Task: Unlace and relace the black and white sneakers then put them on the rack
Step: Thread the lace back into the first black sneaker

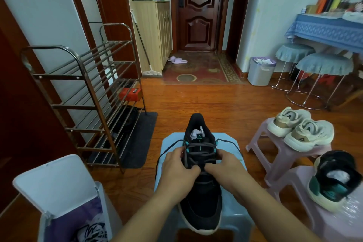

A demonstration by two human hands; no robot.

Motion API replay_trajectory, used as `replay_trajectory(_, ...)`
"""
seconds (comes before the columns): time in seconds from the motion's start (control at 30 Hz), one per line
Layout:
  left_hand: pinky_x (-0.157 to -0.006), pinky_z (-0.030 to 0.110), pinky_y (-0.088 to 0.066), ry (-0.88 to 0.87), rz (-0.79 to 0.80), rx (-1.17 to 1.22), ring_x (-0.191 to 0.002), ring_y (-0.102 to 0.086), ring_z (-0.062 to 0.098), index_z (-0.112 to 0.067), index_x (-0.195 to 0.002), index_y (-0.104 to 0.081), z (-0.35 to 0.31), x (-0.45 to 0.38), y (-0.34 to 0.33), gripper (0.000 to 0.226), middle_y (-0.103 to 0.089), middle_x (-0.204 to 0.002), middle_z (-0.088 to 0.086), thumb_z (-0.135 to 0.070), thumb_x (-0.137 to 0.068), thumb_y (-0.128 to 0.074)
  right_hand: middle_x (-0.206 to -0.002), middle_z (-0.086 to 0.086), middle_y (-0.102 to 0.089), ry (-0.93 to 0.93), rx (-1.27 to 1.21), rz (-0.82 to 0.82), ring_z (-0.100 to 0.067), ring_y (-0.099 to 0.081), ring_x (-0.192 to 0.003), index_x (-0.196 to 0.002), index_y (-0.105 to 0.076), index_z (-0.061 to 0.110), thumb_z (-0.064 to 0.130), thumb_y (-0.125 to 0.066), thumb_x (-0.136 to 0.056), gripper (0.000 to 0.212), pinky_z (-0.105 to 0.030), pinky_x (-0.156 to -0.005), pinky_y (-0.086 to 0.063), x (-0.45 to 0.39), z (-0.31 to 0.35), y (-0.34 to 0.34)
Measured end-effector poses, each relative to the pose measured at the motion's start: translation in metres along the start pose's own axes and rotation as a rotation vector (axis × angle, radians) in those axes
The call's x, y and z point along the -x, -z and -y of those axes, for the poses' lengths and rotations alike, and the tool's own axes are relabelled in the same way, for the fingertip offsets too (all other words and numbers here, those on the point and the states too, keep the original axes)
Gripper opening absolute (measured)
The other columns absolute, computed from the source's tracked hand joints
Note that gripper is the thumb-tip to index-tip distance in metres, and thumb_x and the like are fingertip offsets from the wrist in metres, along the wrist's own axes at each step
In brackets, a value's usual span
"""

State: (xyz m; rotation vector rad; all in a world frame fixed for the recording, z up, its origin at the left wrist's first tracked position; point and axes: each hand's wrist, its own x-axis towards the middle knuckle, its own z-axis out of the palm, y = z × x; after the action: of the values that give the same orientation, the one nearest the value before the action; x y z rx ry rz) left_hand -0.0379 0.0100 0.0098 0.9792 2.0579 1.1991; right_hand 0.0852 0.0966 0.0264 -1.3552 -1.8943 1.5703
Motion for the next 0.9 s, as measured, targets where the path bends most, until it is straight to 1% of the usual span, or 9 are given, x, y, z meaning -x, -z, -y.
replay_trajectory(0.1,-0.072,0.024,-0.049,0.012,-0.11,-0.07,-0.09,-0.058,0.004,-0.039,-0.1,-0.051,-0.008,0.003,-0.003,0.023,-0.055,-0.102,-0.016,-0.025,-0.088,-0.065,-0.091,0.002,-0.074,-0.012,0.068,-0.045,-0.016,-0.071,-0.084,-0.105,-0.068,0.026,0.011,-0.064,-0.086,0.025,-0.039,-0.079,-0.062,-0.001,0.002,-0.005)
replay_trajectory(0.2,-0.056,0.022,-0.041,-0.024,-0.167,-0.23,-0.074,-0.061,0.006,-0.034,-0.101,-0.062,-0.014,0.006,-0.003,0.013,-0.064,-0.086,-0.013,-0.026,-0.092,-0.057,-0.088,-0.001,-0.073,0.024,0.158,-0.097,-0.019,-0.07,-0.081,-0.1,-0.071,0.025,0.011,-0.059,-0.088,0.022,-0.044,-0.077,-0.062,-0.004,0.003,-0.005)
replay_trajectory(0.3,-0.064,0.025,-0.05,-0.002,-0.095,-0.162,-0.08,-0.064,0.008,-0.035,-0.111,-0.064,-0.011,0.006,-0.001,0.021,-0.067,-0.093,-0.01,-0.027,-0.093,-0.056,-0.09,0.0,-0.074,0.029,0.158,-0.065,-0.019,-0.07,-0.084,-0.104,-0.071,0.024,0.01,-0.058,-0.09,0.024,-0.044,-0.081,-0.061,-0.001,0.002,-0.003)
replay_trajectory(0.4,-0.085,0.031,-0.059,0.126,0.052,0.136,-0.092,-0.07,0.006,-0.039,-0.123,-0.059,-0.012,0.004,0.008,0.034,-0.066,-0.115,-0.008,-0.024,-0.093,-0.061,-0.1,-0.002,-0.077,-0.05,-0.202,0.142,-0.019,-0.072,-0.097,-0.115,-0.069,0.02,0.003,-0.058,-0.093,0.03,-0.039,-0.092,-0.057,0.004,0.007,0.012)
replay_trajectory(0.47,-0.064,0.013,-0.054,0.142,0.094,0.406,-0.071,-0.069,-0.008,-0.035,-0.11,-0.06,-0.02,0.002,0.012,0.026,-0.071,-0.097,-0.011,-0.013,-0.097,-0.06,-0.106,-0.007,-0.076,-0.106,-0.533,0.207,-0.025,-0.069,-0.105,-0.114,-0.071,0.012,0.009,-0.06,-0.095,0.023,-0.04,-0.097,-0.053,-0.001,0.01,0.021)
replay_trajectory(0.57,-0.043,0.006,-0.042,0.146,-0.009,0.666,-0.052,-0.061,-0.013,-0.023,-0.093,-0.064,-0.034,-0.004,0.012,0.018,-0.07,-0.061,-0.021,-0.014,-0.105,-0.054,-0.103,-0.005,-0.076,-0.14,-0.826,0.108,-0.023,-0.067,-0.101,-0.107,-0.074,0.014,0.025,-0.064,-0.097,0.019,-0.037,-0.09,-0.052,-0.016,0.011,0.018)
replay_trajectory(0.63,-0.046,0.01,-0.047,0.208,-0.141,0.81,-0.055,-0.066,-0.005,-0.012,-0.099,-0.07,-0.034,-0.011,0.01,0.017,-0.072,-0.064,-0.014,-0.016,-0.105,-0.054,-0.106,-0.003,-0.076,-0.097,-0.887,0.031,-0.019,-0.067,-0.102,-0.107,-0.073,0.014,0.024,-0.061,-0.099,0.017,-0.037,-0.092,-0.052,-0.023,0.009,0.008)
replay_trajectory(0.77,-0.069,0.025,-0.051,0.386,-0.28,1.014,-0.082,-0.068,0.018,0.001,-0.11,-0.067,-0.019,-0.022,0.005,0.023,-0.07,-0.094,0.01,-0.014,-0.107,-0.051,-0.098,-0.008,-0.071,-0.131,-1.053,-0.079,-0.02,-0.065,-0.1,-0.094,-0.067,0.009,0.014,-0.057,-0.101,0.013,-0.045,-0.099,-0.051,-0.03,0.001,0.001)
replay_trajectory(0.9,-0.07,0.026,-0.049,0.219,-0.299,0.836,-0.087,-0.068,0.013,-0.011,-0.092,-0.068,-0.03,-0.021,0.007,0.024,-0.072,-0.095,0.002,-0.017,-0.106,-0.051,-0.091,-0.007,-0.071,-0.085,-1.023,-0.054,-0.022,-0.066,-0.1,-0.086,-0.067,0.008,0.012,-0.061,-0.098,0.013,-0.042,-0.095,-0.053,-0.03,0.003,0.007)
